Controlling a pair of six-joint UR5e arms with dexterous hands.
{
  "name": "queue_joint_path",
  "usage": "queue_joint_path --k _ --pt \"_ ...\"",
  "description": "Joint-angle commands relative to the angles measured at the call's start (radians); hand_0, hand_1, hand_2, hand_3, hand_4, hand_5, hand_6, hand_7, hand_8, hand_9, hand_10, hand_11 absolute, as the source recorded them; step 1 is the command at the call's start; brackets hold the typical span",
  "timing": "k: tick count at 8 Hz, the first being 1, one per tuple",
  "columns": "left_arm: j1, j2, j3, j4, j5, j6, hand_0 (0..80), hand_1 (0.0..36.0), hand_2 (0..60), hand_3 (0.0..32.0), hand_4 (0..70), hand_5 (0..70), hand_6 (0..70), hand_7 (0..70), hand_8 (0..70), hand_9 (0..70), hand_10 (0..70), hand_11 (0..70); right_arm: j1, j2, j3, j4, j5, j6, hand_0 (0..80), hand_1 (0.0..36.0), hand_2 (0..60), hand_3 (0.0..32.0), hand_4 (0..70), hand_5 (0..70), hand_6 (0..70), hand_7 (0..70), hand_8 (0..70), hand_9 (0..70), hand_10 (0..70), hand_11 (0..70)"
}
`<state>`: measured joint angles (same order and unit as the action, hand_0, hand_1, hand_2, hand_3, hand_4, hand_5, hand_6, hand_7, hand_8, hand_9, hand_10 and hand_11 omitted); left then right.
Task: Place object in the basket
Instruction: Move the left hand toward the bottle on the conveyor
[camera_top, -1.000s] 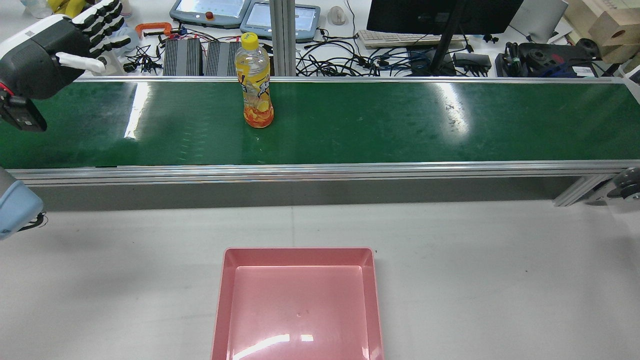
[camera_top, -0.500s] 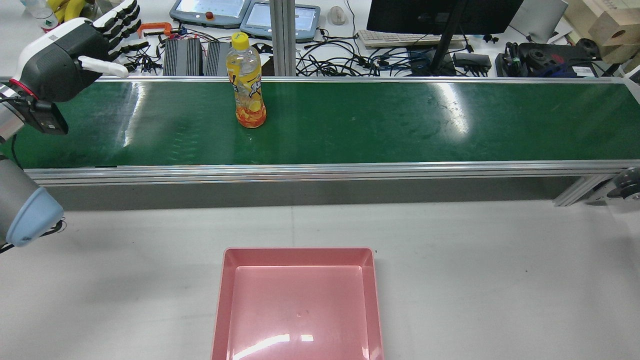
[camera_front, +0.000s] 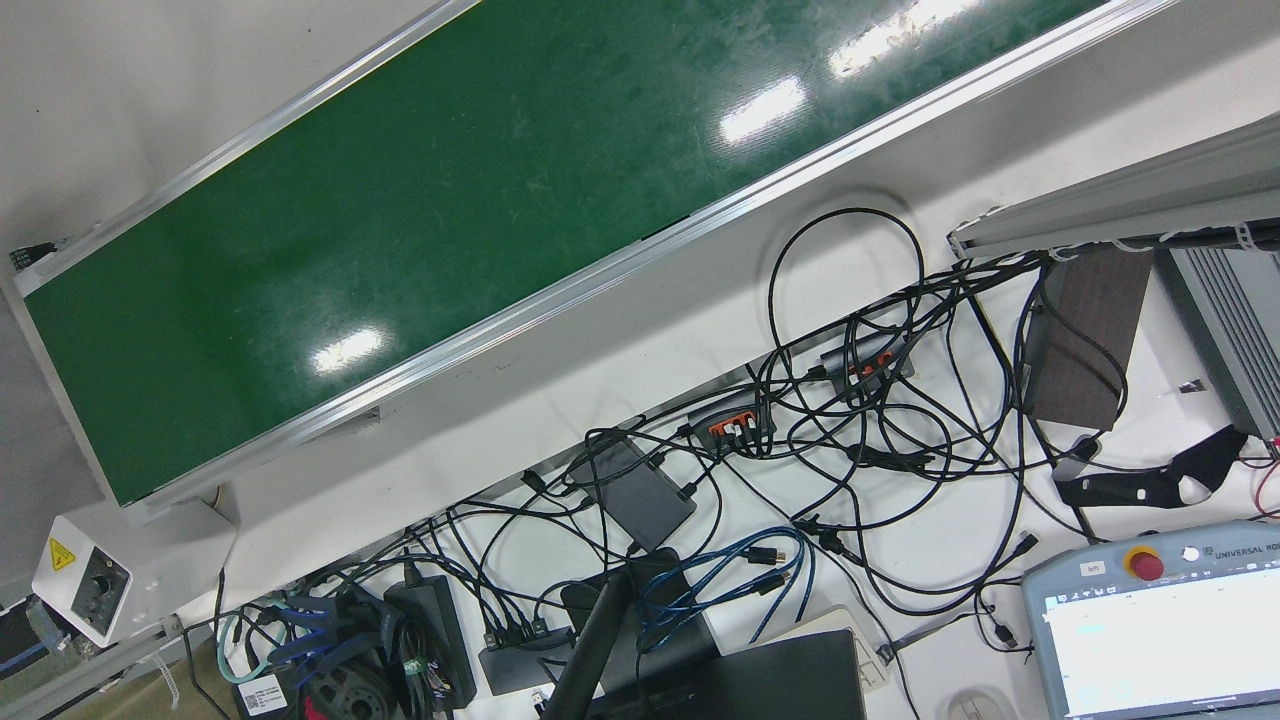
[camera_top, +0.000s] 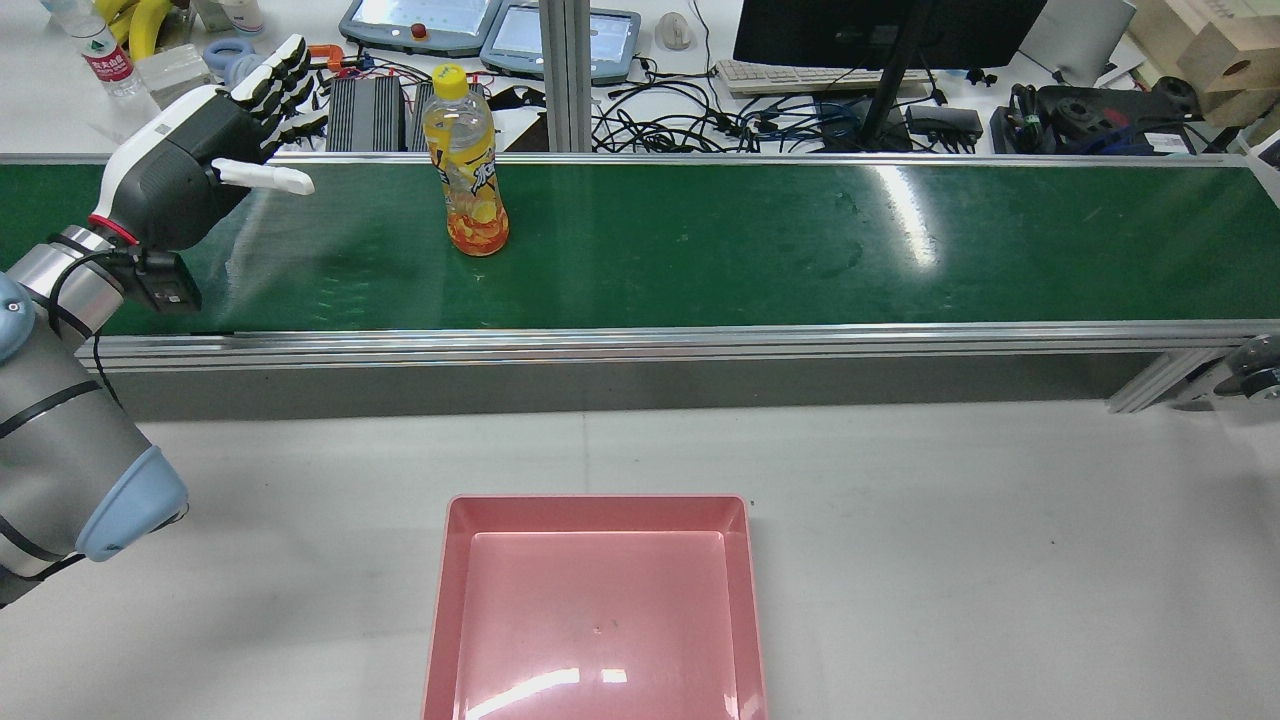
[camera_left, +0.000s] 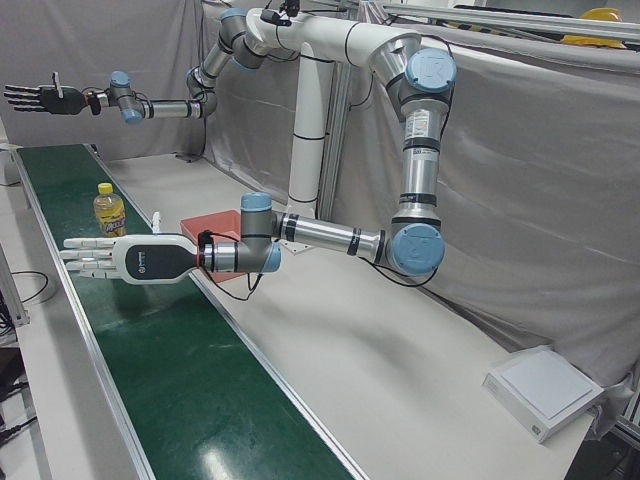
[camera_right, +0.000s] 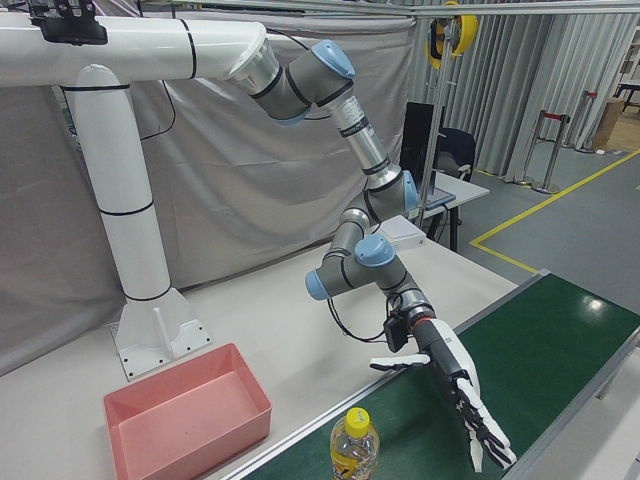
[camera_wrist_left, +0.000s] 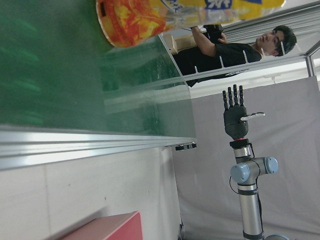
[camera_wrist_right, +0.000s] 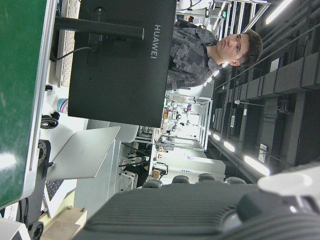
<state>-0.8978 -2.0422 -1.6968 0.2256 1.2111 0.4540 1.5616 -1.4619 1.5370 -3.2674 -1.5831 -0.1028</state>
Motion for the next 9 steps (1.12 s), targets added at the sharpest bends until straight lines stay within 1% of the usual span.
queue_joint_path --k 1,3,6,8,9 --pt "-0.001 -0.009 0.002 -0.003 -0.024 0.054 46.7 10.1 0.0 0.0 0.0 2.2 0.0 0.0 0.3 2.8 7.9 13.2 0.0 0.0 0.0 0.0 0.0 0.0 0.0 0.0 0.0 0.0 0.0 0.0 0.0 0.0 0.0 0.0 0.0 0.0" --pt "0.0 -0.01 0.018 -0.015 -0.025 0.093 46.1 10.0 0.0 0.0 0.0 2.1 0.0 0.0 0.7 3.3 7.8 13.0 0.0 0.0 0.0 0.0 0.0 0.0 0.0 0.0 0.0 0.0 0.0 0.0 0.0 0.0 0.0 0.0 0.0 0.0" --pt "0.005 -0.012 0.017 -0.041 -0.019 0.084 46.2 10.3 0.0 0.0 0.0 3.0 0.0 0.0 0.8 3.5 7.3 12.3 0.0 0.0 0.0 0.0 0.0 0.0 0.0 0.0 0.0 0.0 0.0 0.0 0.0 0.0 0.0 0.0 0.0 0.0" --pt "0.033 -0.015 0.019 -0.037 -0.012 0.084 46.2 10.7 0.0 0.0 0.0 3.6 0.0 0.0 1.1 4.0 7.3 12.3 0.0 0.0 0.0 0.0 0.0 0.0 0.0 0.0 0.0 0.0 0.0 0.0 0.0 0.0 0.0 0.0 0.0 0.0" --pt "0.063 -0.015 0.019 -0.035 -0.012 0.084 46.0 10.6 0.5 0.0 0.0 3.7 0.0 0.0 1.4 4.3 7.1 11.9 0.0 0.0 0.0 0.0 0.0 0.0 0.0 0.0 0.0 0.0 0.0 0.0 0.0 0.0 0.0 0.0 0.0 0.0"
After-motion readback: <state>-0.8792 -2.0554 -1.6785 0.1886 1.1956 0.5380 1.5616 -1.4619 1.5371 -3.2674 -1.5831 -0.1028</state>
